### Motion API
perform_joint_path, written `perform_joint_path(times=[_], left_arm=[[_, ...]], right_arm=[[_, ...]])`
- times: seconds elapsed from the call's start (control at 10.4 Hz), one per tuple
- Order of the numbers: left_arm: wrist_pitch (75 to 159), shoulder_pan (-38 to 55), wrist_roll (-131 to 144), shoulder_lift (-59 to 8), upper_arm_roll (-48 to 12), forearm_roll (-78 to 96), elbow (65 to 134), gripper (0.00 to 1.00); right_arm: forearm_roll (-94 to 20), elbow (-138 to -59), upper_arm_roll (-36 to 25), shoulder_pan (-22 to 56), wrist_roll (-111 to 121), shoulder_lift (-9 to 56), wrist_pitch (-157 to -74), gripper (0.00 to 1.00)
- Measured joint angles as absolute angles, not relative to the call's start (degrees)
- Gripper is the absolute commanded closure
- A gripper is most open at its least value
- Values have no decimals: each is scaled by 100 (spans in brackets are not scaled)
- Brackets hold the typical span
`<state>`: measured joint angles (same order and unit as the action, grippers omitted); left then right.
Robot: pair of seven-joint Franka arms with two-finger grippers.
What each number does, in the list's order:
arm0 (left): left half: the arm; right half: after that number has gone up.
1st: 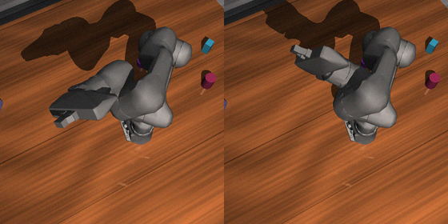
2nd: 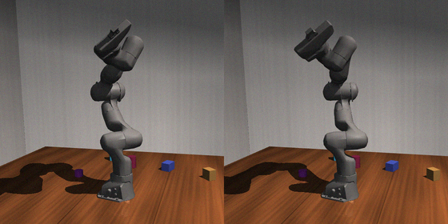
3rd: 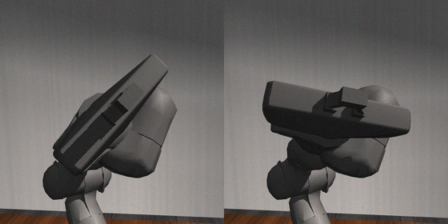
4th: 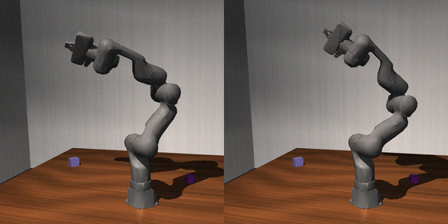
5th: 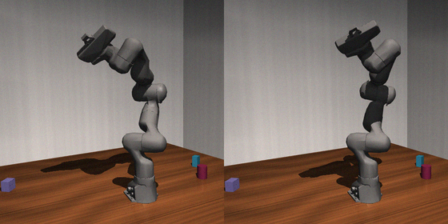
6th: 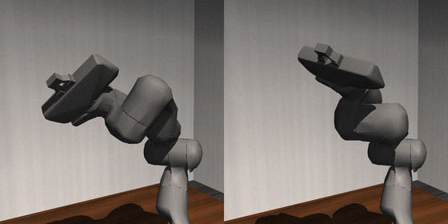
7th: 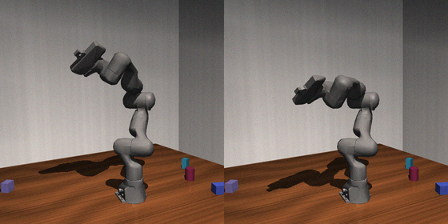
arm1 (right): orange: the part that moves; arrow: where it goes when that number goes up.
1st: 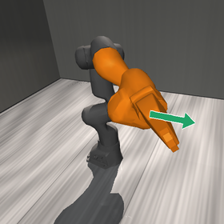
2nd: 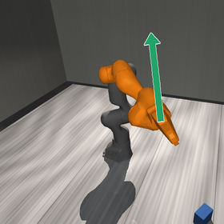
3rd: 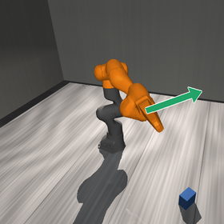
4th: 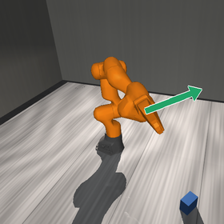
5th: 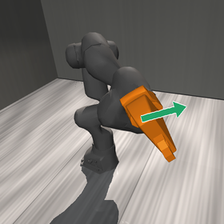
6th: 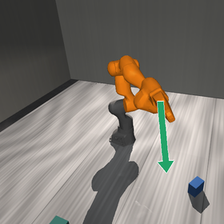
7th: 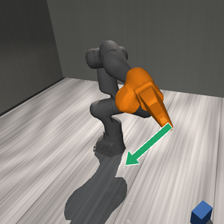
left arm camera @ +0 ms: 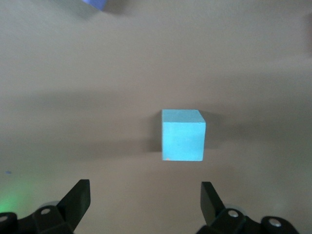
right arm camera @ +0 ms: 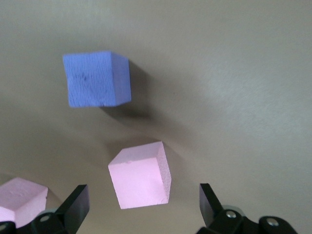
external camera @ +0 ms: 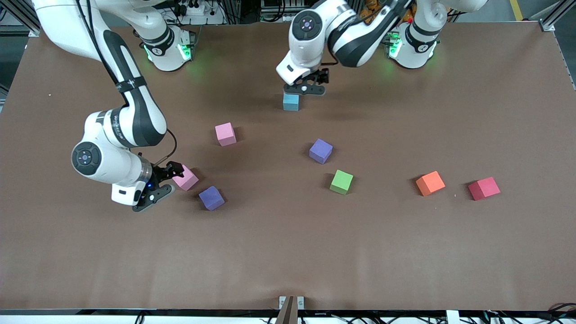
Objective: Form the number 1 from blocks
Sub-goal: 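Grasp the pink cube with the right gripper while the left gripper grasps the cyan cube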
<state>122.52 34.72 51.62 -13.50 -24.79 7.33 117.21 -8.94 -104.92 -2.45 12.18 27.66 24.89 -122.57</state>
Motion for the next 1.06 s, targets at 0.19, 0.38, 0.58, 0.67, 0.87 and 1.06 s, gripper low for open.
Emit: perform_joint_path(times=[0.19,0.38,0.58,0.67,0.87,1.06], left_arm=[[12842,3658,5514,-1702,-2482,789,11829,0],[13328,3722,5817,-1997,-2481,797,11992,0],[13554,3745,5962,-2244,-2481,811,12011,0],[13633,3757,6009,-2320,-2481,821,12011,0],[13787,3809,6044,-2411,-2481,828,12010,0],[13973,3861,6047,-2496,-2480,828,12010,0]], right_arm=[[-894,-10653,-244,1219,3067,2603,-12357,0],[-894,-10718,-244,1219,3206,2773,-12504,0],[-896,-10731,-233,1233,3224,2920,-12562,0],[-897,-10732,-220,1260,3224,2950,-12568,0],[-897,-10733,-210,1347,3224,2957,-12569,0],[-897,-10789,-208,1417,3224,2961,-12671,0]])
